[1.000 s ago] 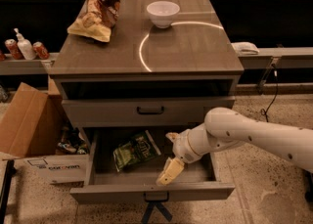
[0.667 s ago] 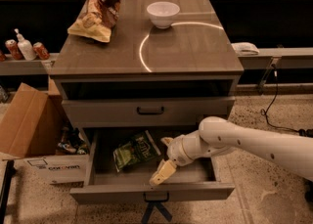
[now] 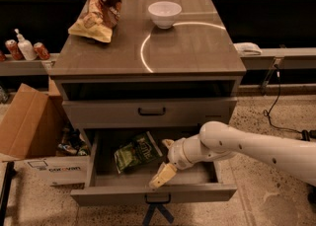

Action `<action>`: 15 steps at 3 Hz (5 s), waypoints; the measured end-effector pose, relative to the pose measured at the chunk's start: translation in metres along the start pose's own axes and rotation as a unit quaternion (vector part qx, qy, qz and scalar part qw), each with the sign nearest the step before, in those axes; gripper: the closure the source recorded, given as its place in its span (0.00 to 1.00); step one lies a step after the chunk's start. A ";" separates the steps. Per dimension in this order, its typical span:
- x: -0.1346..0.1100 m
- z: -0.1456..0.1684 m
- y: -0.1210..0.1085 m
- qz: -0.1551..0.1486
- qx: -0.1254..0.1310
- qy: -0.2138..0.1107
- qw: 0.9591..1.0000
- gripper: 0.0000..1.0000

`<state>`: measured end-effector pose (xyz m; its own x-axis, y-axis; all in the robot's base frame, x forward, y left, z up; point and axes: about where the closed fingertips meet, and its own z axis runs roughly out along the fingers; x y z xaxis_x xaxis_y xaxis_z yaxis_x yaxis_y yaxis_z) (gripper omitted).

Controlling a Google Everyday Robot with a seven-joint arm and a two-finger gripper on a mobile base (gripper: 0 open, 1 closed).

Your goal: Pick green jalapeno chip bag from middle drawer and place on counter

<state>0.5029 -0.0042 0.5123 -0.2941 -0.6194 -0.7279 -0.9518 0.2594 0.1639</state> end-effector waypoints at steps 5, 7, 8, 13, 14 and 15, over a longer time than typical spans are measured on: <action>-0.015 0.084 -0.077 -0.096 -0.003 -0.029 0.995 0.00; -0.023 0.119 -0.091 -0.080 0.032 -0.057 0.995 0.00; -0.031 0.137 -0.081 -0.088 0.072 -0.037 0.993 0.00; -0.017 0.200 -0.087 -0.073 0.077 -0.007 0.994 0.00; -0.012 0.209 -0.085 -0.075 0.067 -0.003 0.995 0.19; -0.011 0.211 -0.085 -0.078 0.067 -0.002 0.995 0.41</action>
Offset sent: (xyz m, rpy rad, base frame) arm 0.0283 0.0021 -0.0400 0.1050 -0.0727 -0.0247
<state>0.6050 0.1368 0.3659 -0.1424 -0.6565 -0.7408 -0.9658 0.2560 -0.0412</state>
